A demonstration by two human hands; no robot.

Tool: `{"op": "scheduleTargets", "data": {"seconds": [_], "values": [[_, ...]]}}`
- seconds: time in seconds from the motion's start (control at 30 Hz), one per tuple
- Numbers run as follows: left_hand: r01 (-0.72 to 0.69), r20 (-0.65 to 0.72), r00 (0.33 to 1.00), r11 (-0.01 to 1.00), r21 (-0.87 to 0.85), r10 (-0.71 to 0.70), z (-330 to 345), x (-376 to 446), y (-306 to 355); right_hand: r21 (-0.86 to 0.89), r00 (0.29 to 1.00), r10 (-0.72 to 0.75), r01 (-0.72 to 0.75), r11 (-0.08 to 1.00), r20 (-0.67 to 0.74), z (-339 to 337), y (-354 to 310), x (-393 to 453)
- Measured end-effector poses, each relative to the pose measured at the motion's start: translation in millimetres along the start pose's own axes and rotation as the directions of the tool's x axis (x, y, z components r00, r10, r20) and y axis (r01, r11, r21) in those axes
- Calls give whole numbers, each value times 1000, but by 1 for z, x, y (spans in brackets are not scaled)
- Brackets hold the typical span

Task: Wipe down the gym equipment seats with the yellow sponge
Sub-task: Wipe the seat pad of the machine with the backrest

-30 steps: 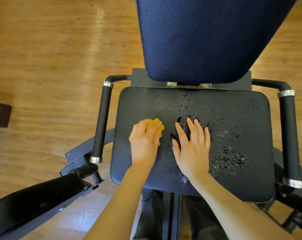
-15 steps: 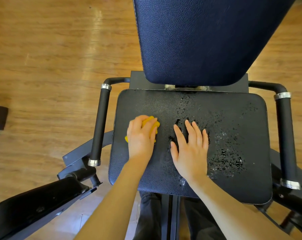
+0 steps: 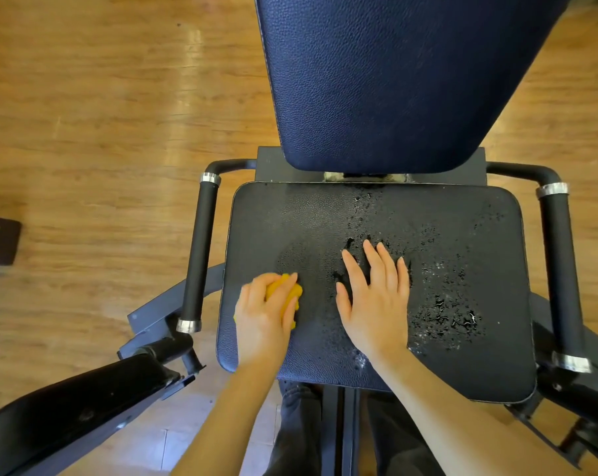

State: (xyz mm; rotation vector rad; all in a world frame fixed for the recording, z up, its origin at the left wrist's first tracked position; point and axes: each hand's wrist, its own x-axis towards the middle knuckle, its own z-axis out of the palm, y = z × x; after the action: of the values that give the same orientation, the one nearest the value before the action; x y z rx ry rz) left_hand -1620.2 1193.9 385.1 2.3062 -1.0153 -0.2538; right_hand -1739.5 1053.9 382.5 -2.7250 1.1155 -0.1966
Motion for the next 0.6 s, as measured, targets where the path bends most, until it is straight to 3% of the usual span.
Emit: {"op": "scheduleTargets", "data": {"seconds": [0.23,0.33,0.43,0.6], "values": [[-43,-30,998,991,129,47,12,92,12,4,1000,-11,11,1000,-24,2,1,0],[-42,2,999,996,76,42,8,69,5,-8,1000,-9,9,1000,-8,1,1,-1],[62,21,998,992,-108,-61,4,21,-8,-13,1000,-5,5,1000,10,0,1,-1],[84,47,996,994,-67,-81,-3,-34,-23,-32,999,2,0,999,45,0,0,1]]}}
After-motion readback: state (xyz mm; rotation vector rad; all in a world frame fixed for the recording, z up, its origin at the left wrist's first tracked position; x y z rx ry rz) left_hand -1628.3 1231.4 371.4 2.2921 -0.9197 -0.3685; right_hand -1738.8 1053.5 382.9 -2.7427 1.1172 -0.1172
